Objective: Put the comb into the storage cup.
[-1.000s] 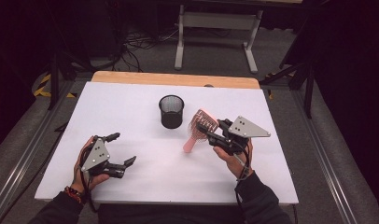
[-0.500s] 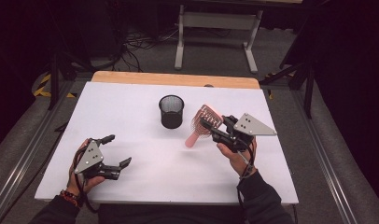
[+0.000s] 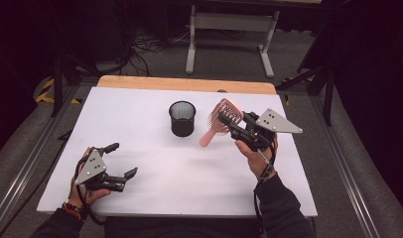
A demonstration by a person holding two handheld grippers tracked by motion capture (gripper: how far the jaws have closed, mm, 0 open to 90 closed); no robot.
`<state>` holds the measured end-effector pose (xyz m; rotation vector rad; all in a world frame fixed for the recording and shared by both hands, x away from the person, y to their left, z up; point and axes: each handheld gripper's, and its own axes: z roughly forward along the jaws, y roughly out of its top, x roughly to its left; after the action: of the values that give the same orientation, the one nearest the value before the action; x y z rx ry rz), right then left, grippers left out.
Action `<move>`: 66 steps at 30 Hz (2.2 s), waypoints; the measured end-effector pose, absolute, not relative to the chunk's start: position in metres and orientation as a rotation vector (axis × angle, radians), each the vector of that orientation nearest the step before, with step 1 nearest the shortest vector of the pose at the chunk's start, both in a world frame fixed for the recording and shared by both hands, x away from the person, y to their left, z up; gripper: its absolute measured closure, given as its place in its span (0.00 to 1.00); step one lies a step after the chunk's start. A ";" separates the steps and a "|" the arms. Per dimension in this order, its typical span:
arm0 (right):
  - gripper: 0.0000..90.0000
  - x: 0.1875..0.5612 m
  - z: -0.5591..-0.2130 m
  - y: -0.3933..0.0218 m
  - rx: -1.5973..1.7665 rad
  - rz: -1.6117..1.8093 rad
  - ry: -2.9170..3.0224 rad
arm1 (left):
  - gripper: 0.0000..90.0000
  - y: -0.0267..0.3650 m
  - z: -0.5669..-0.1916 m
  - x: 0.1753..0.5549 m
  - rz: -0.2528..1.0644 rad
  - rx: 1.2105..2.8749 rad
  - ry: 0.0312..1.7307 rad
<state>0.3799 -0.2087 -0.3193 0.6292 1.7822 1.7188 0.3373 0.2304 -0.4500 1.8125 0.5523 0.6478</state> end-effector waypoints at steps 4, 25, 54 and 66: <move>0.70 0.383 -0.309 -0.207 0.616 1.709 1.763 | 0.05 0.231 -0.450 0.338 0.641 1.807 0.553; 0.70 0.410 -0.276 -0.192 0.607 1.689 1.688 | 0.06 0.233 -0.452 0.340 0.631 1.780 0.571; 0.70 0.454 -0.266 -0.153 0.635 1.684 1.661 | 0.06 0.234 -0.451 0.339 0.626 1.779 0.570; 0.71 0.478 -0.282 -0.135 0.673 1.674 1.696 | 0.06 0.236 -0.451 0.340 0.612 1.778 0.575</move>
<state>0.4779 -0.1349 -0.2825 0.6730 1.6956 1.6740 0.3403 0.2358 -0.4511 1.7782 0.5750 0.6125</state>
